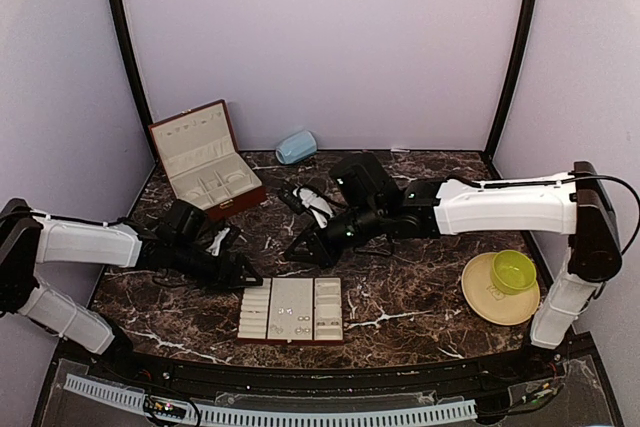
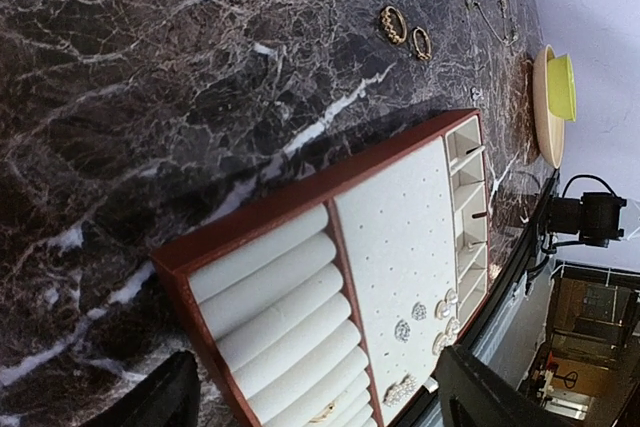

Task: Organize the mixed jewelry
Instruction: Position the compartment layer at the center of the board.

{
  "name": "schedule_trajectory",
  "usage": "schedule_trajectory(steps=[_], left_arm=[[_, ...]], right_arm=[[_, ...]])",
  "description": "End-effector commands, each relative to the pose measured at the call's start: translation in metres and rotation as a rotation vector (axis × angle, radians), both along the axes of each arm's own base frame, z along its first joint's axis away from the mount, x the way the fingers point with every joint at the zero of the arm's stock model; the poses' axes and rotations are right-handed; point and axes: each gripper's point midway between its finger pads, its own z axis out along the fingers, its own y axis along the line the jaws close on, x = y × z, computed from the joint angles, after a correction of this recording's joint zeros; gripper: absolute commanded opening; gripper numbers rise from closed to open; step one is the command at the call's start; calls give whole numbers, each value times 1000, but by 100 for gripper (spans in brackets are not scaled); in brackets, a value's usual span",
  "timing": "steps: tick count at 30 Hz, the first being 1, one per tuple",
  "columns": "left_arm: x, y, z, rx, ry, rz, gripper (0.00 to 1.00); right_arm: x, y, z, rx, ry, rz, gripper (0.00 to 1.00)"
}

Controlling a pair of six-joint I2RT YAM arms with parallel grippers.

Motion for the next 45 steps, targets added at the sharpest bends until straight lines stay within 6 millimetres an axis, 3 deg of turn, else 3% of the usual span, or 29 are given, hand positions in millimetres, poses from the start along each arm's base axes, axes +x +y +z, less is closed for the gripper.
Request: schedule_trajectory(steps=[1,8,17,23,28,35,45], left_arm=[[1,0,-4,9,-19,-20,84],[3,-9,-8,-19,-5,-49,83],[-1,-41,13,-133,-62,-170,83],[-3,-19,0,28,-68,-144,83],[-9,-6,-2,81,-51,-114,65],[-23,-3,-7,48,-7,-106,52],[-36,-4,-12,26,31,-143,49]], right_arm=[[3,9,15,43,-24,0,2],[3,10,13,44,-14,-1,2],[2,9,11,42,-4,-10,2],[3,8,12,44,-3,-17,2],[1,8,11,49,3,-13,2],[1,9,11,54,7,-12,2],[0,10,8,46,10,-11,2]])
